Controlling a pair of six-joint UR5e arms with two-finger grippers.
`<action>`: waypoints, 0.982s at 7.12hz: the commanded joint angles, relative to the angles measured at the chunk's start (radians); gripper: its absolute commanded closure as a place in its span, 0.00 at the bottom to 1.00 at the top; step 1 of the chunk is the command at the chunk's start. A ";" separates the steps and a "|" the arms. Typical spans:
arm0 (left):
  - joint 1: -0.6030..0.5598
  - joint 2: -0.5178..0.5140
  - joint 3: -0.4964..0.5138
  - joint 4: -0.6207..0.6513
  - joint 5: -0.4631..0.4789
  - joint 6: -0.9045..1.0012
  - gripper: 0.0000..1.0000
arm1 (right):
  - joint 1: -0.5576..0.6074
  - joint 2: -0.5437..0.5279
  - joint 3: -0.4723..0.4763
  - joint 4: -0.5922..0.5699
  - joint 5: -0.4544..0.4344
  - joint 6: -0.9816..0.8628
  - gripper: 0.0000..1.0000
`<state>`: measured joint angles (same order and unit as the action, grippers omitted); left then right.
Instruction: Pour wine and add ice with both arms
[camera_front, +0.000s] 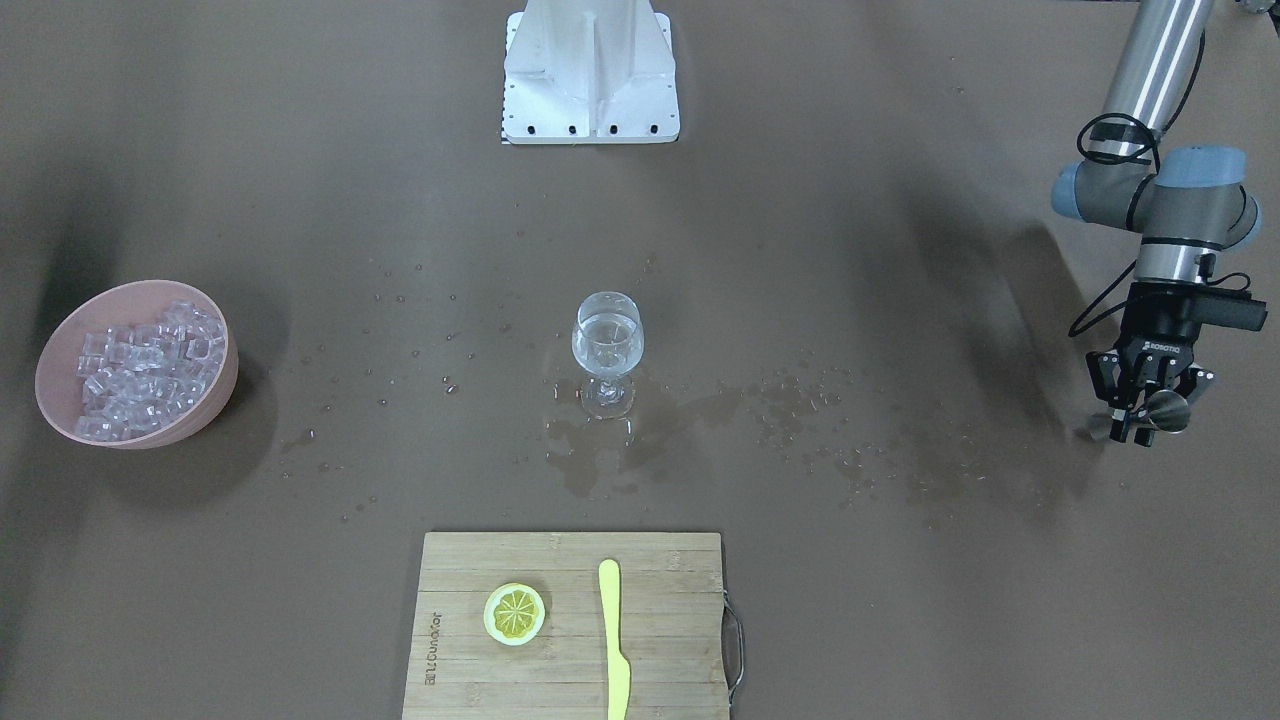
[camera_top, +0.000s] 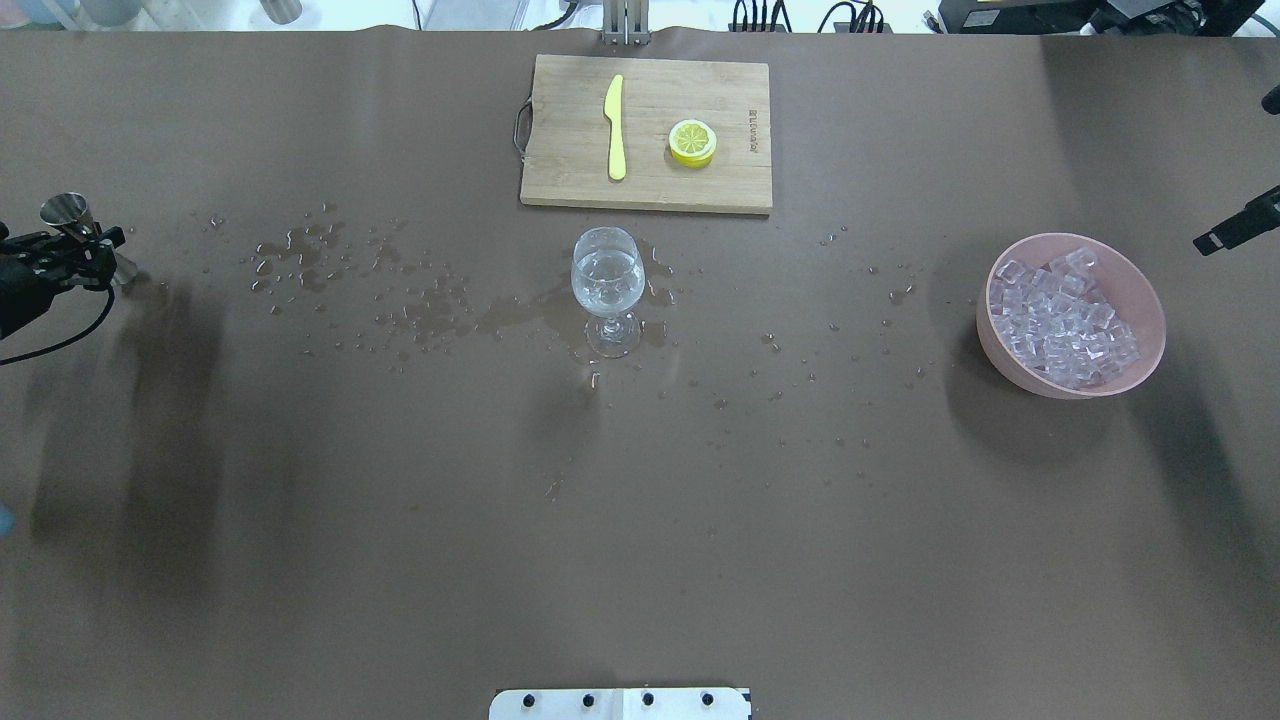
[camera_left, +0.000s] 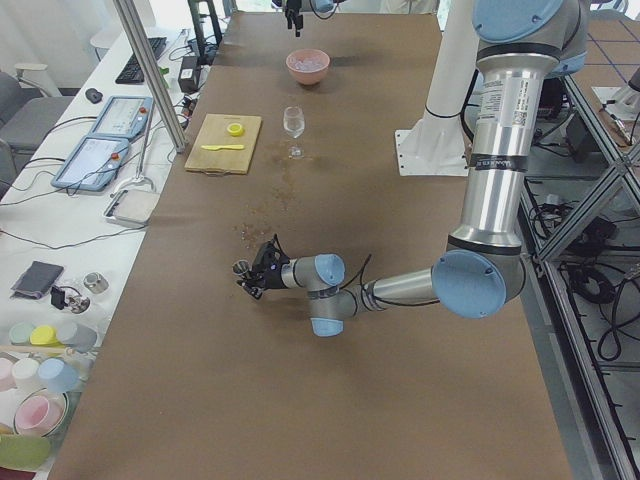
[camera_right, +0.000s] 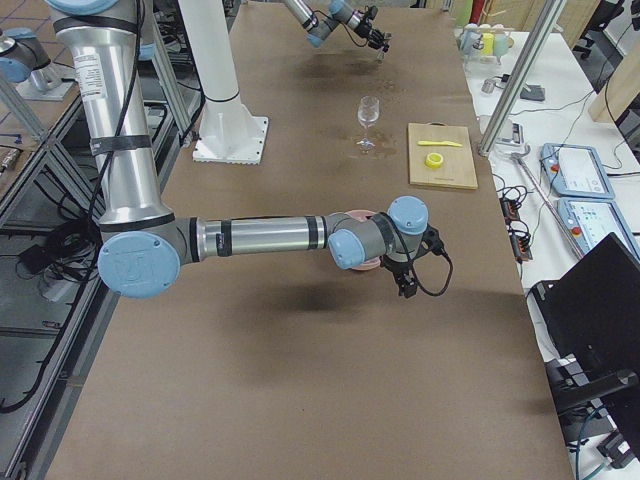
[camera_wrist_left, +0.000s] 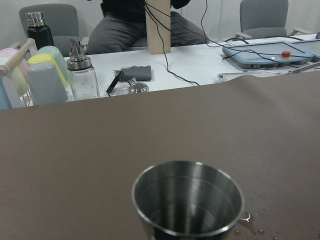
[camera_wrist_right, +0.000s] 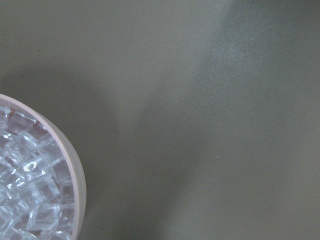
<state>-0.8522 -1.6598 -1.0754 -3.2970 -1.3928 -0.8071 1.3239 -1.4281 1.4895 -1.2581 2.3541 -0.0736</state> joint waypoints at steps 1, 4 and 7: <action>0.004 0.000 -0.001 0.003 -0.002 0.002 0.14 | 0.000 0.000 0.002 -0.001 0.001 0.000 0.00; 0.004 0.003 -0.008 -0.001 -0.011 0.000 0.02 | 0.000 0.001 0.002 -0.001 0.001 0.000 0.00; 0.004 0.102 -0.121 -0.004 -0.050 -0.003 0.02 | 0.000 0.001 0.002 0.000 0.001 0.000 0.00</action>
<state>-0.8483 -1.6025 -1.1453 -3.3006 -1.4163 -0.8086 1.3239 -1.4266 1.4910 -1.2580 2.3543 -0.0736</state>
